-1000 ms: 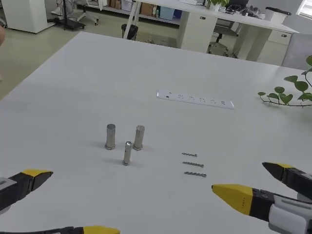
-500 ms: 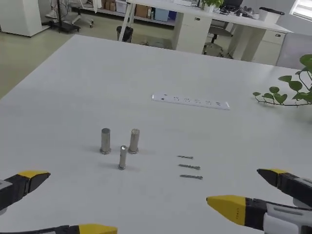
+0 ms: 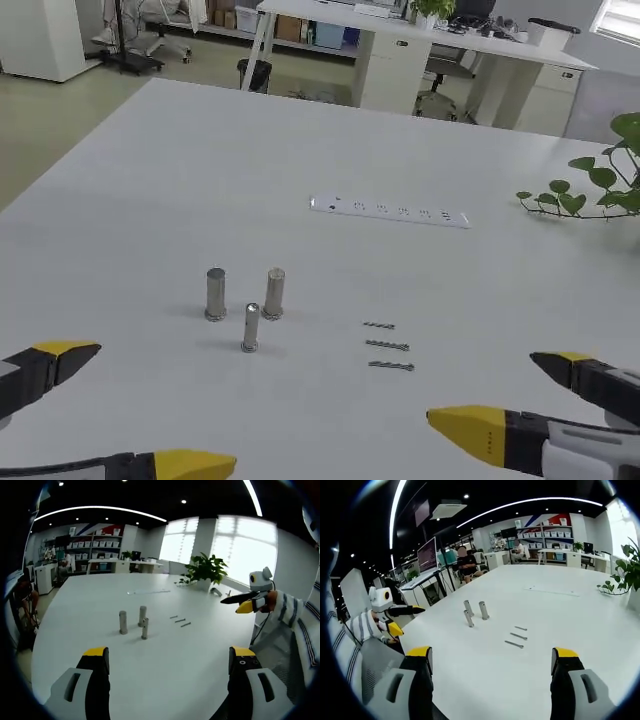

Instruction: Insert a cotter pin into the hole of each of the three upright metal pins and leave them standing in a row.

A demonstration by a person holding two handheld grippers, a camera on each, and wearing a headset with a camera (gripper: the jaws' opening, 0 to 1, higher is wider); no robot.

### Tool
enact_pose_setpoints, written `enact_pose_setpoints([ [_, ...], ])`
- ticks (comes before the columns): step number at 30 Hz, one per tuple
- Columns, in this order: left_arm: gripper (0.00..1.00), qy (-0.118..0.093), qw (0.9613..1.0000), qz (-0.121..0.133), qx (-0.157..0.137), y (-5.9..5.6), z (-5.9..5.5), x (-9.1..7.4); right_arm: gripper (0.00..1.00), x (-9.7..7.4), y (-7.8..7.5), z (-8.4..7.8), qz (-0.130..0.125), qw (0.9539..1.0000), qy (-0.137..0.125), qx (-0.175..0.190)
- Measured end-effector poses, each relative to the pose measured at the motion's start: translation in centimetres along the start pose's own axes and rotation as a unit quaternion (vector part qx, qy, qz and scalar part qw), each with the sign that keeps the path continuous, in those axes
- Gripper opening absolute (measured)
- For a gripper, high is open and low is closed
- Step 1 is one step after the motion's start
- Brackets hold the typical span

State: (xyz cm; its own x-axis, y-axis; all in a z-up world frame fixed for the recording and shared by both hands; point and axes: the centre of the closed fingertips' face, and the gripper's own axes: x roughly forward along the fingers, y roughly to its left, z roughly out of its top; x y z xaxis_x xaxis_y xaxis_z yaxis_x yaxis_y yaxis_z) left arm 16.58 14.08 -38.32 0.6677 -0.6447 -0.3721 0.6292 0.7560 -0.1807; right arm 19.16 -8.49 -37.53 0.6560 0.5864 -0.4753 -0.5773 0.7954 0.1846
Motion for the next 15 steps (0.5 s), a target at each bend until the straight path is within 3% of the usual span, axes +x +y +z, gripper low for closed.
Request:
enact_pose_setpoints([
  [9, 0.98, 0.015, 0.9998, -0.005, 0.01, -0.27, -0.63, 0.38, 0.97, -0.06, -0.02, 0.17, 0.0, 1.0, 0.002, 0.002],
  [15, 0.95, 0.0, 0.9997, 0.001, 0.025, -0.11, -0.04, 0.63, 0.97, -0.18, -0.1, -0.01, -0.002, 1.0, 0.003, 0.002],
])
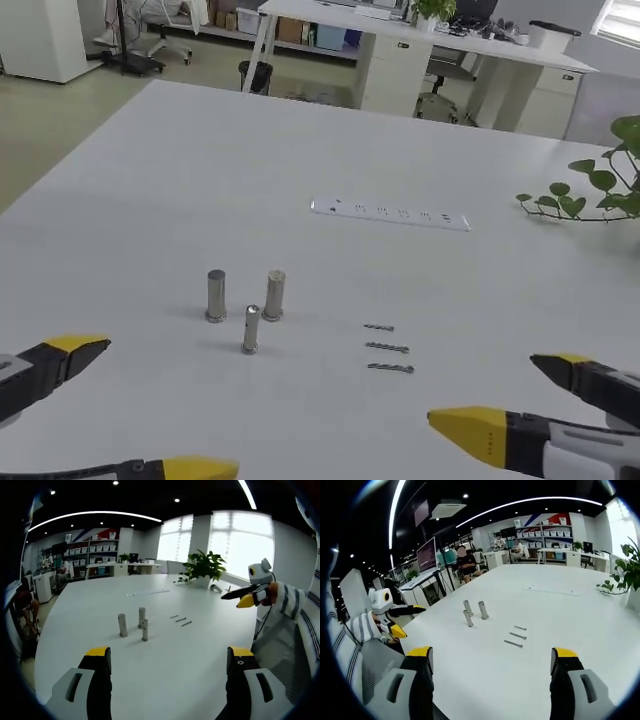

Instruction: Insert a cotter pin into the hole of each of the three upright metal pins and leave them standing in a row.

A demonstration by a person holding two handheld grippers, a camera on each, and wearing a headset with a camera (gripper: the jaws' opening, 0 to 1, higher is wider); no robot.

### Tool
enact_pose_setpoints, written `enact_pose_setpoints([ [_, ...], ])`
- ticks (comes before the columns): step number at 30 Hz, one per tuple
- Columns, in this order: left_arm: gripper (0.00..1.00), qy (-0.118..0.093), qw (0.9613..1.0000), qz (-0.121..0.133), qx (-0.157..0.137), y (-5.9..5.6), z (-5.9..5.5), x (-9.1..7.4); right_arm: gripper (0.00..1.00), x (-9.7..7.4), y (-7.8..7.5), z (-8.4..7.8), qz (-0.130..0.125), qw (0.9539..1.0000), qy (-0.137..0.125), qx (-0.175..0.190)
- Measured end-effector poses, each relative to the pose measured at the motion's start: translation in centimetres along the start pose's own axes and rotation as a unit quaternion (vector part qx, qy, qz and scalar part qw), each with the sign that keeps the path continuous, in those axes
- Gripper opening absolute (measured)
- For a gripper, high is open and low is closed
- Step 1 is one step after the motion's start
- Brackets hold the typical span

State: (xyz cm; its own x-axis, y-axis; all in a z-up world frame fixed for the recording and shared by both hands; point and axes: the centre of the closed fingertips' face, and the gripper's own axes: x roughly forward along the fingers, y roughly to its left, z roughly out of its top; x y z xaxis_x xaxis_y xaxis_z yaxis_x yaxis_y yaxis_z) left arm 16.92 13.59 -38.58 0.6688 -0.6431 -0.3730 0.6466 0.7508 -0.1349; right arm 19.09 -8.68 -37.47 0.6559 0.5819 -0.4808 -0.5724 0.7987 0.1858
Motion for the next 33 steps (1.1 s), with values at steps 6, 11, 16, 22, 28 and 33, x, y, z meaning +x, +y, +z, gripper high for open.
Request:
enact_pose_setpoints([
  [6, 0.97, 0.002, 1.0, 0.007, 0.004, 0.4, 0.0, 0.2, 0.96, 0.0, -0.2, -0.3, -0.002, 1.0, 0.003, 0.0],
  [11, 0.99, -0.001, 0.9998, 0.019, 0.009, 1.0, -0.1, 0.2, 0.96, 0.0, -0.3, -0.3, -0.003, 1.0, 0.001, 0.002],
  [16, 0.99, -0.017, 0.9996, 0.016, 0.017, 1.0, 0.6, 0.3, 0.96, 0.0, -0.2, -0.5, -0.001, 1.0, 0.003, 0.002],
  [22, 0.87, -0.018, 0.9997, -0.002, 0.014, 0.8, 0.8, 0.9, 0.96, 0.0, -0.1, -0.7, -0.001, 1.0, 0.004, 0.004],
  [28, 0.84, -0.013, 0.9998, -0.006, 0.012, 1.3, 1.0, 2.1, 0.96, -0.2, 0.3, -0.5, 0.009, 0.9997, -0.013, 0.02],
  [33, 0.79, -0.008, 0.9995, -0.017, 0.027, 2.5, 1.6, 3.4, 0.96, -0.5, 0.2, -0.2, 0.01, 0.9991, -0.025, 0.034],
])
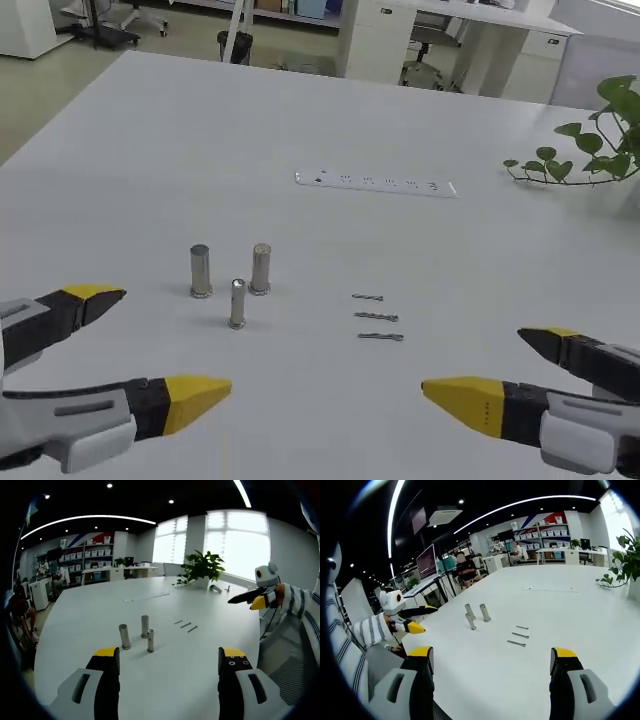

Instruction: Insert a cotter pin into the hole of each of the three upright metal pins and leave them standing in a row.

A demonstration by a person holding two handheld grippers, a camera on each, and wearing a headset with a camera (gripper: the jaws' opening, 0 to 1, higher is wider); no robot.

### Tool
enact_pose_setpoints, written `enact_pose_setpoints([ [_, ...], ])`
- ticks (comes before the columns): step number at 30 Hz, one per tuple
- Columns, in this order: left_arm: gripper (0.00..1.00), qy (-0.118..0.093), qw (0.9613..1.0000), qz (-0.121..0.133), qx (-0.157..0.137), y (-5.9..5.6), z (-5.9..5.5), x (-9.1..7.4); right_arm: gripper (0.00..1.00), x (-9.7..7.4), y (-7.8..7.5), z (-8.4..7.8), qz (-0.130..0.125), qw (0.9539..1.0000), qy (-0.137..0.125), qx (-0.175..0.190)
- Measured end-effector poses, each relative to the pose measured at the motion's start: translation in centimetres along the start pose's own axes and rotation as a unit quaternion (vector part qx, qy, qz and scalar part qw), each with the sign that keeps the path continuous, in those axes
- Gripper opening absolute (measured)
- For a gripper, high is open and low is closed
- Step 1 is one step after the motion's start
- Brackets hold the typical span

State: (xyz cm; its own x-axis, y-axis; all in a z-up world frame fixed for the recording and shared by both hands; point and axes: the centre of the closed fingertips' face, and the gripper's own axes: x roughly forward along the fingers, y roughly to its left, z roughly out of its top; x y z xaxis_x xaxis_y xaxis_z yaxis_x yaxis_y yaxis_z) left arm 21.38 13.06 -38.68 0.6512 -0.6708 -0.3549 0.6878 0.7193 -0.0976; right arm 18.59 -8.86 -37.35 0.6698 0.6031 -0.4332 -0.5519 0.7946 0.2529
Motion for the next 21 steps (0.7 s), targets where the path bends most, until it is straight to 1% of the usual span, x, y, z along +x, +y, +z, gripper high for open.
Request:
enact_pose_setpoints([
  [3, 0.75, -0.001, 1.0, -0.007, 0.006, 0.5, 0.5, 0.6, 0.96, -0.2, -0.1, 0.4, -0.003, 0.9999, -0.01, 0.008],
  [8, 0.7, -0.006, 0.9999, -0.016, 0.003, 1.5, 1.1, 2.1, 0.96, -0.3, -0.5, 0.3, -0.013, 0.9998, -0.01, 0.008],
  [11, 0.64, -0.01, 0.9998, -0.02, -0.002, 1.9, 1.4, 2.9, 0.96, -0.3, -0.6, 0.3, -0.015, 0.9998, -0.01, 0.009],
  [13, 0.56, -0.011, 0.9996, -0.022, -0.012, 2.2, 1.4, 3.5, 0.96, -0.4, -0.6, 0.2, -0.019, 0.9998, -0.008, 0.006],
  [15, 0.49, -0.011, 0.9996, -0.023, -0.014, 2.5, 1.3, 4.0, 0.96, -0.4, -0.6, 0.2, -0.021, 0.9998, -0.007, 0.002],
  [21, 0.4, -0.007, 0.9995, -0.027, -0.012, 3.2, 1.0, 5.3, 0.96, -0.7, -0.4, 0.2, -0.026, 0.9996, -0.008, 0.001],
])
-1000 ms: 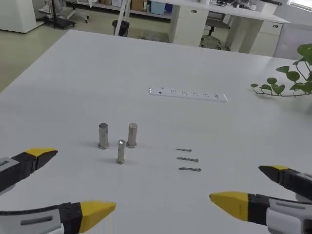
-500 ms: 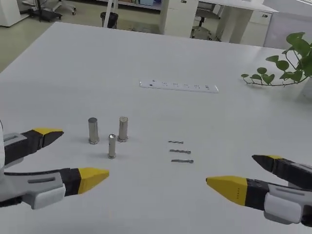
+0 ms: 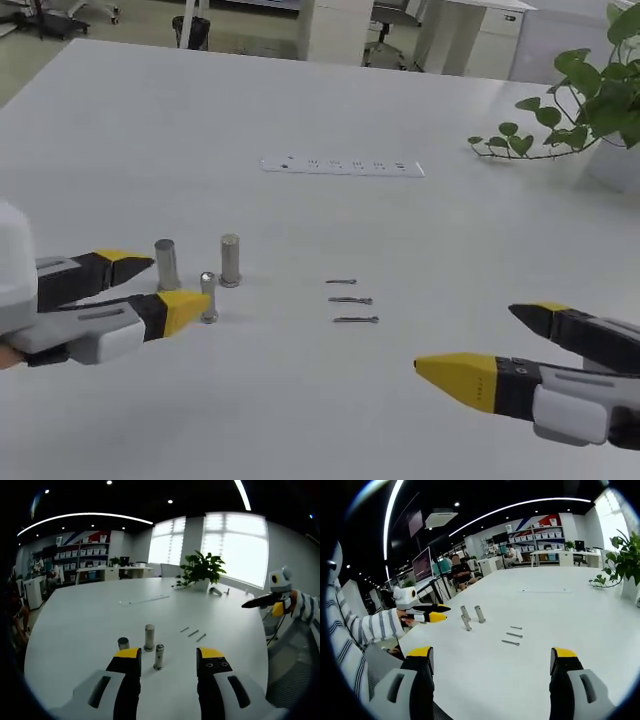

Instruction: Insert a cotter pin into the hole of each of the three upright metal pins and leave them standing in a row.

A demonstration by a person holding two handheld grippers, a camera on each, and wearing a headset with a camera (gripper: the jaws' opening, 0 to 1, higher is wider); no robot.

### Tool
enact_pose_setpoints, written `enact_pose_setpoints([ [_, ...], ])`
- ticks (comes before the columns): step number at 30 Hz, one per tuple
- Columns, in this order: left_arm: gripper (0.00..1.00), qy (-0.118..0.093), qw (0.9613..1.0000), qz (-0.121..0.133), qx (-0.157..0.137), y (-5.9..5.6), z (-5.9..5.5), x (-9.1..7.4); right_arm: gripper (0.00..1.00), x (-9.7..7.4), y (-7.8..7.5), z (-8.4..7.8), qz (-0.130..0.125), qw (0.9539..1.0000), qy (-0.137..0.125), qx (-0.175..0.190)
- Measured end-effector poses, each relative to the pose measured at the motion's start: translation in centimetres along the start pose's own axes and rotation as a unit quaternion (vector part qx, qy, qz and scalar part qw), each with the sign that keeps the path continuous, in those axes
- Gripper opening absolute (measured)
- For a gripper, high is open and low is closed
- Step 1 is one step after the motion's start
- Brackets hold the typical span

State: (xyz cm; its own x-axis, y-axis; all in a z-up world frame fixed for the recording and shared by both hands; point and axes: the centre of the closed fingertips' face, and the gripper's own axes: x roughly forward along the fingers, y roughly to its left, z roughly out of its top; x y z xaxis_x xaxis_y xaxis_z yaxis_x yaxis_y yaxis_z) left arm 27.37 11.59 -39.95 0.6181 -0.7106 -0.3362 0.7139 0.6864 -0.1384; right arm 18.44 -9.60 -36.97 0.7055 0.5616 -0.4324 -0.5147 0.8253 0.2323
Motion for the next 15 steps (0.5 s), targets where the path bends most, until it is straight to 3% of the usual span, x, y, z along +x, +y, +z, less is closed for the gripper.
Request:
enact_pose_setpoints([
  [4, 0.34, 0.008, 0.9999, 0.003, 0.006, 0.4, -0.4, 0.8, 0.96, -0.2, 0.0, -0.2, -0.004, 1.0, 0.002, 0.002],
  [8, 0.26, 0.028, 0.9988, 0.003, 0.04, 0.7, -1.2, 1.6, 0.95, -0.4, 0.0, -0.5, -0.006, 0.9999, 0.008, 0.004],
  [15, 0.28, 0.038, 0.9987, -0.003, 0.034, 1.0, -2.1, 3.0, 0.95, -0.8, -0.3, -0.7, -0.012, 0.9998, 0.013, 0.006],
])
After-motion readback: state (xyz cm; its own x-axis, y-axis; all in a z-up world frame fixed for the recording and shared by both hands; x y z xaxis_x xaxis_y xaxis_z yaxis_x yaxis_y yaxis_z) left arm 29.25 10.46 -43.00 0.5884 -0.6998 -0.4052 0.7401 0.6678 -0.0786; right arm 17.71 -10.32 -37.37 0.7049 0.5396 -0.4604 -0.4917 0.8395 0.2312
